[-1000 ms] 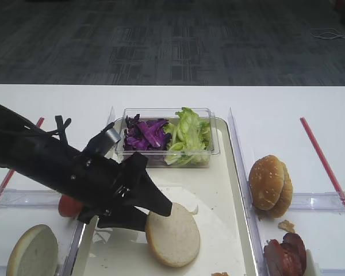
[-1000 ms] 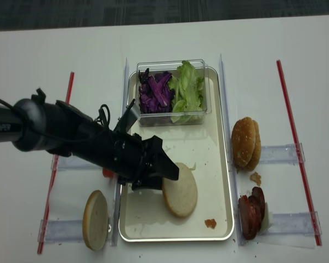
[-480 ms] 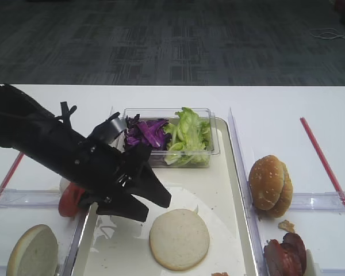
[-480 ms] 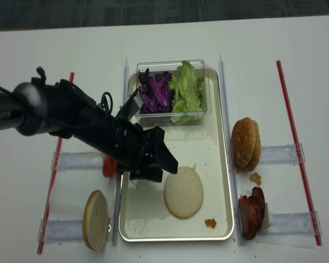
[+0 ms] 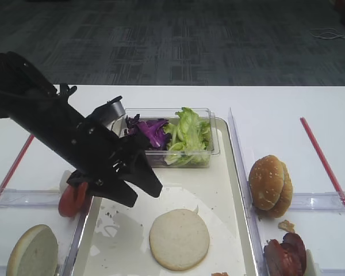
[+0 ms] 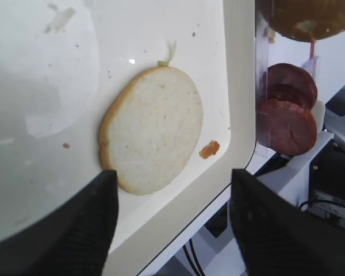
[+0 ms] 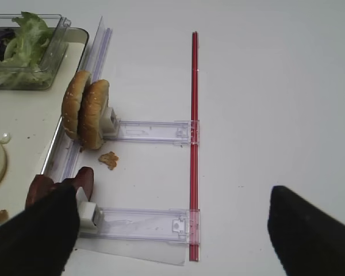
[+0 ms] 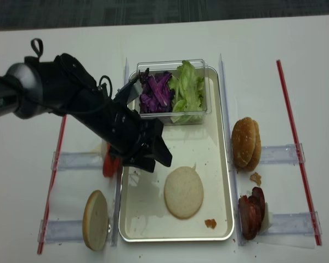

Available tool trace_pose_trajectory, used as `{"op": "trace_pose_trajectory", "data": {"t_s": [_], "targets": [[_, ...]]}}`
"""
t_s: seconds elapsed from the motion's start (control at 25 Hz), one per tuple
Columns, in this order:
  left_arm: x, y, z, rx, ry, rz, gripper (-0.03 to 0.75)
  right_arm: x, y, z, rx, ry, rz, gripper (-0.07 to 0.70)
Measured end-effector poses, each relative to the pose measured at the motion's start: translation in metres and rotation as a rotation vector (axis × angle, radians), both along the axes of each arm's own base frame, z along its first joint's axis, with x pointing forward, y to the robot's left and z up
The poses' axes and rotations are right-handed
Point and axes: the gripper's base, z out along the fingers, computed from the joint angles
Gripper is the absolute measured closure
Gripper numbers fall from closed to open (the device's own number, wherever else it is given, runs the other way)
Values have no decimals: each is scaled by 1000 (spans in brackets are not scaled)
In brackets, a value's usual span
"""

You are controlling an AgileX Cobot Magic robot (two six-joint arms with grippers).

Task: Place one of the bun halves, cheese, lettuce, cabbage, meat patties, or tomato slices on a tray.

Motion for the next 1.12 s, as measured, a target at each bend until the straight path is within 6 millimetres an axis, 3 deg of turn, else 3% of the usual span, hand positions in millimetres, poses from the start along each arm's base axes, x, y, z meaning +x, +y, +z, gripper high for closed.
{"op": "trace_pose_trajectory", "data": {"t_s": [0.72,1.12], "targets": [[14,5,47,130,-52,-92,309,0,0,0,-2,0,1,-62],[18,17,47,292,-69,-96,308,0,0,0,-2,0,1,-62]]}}
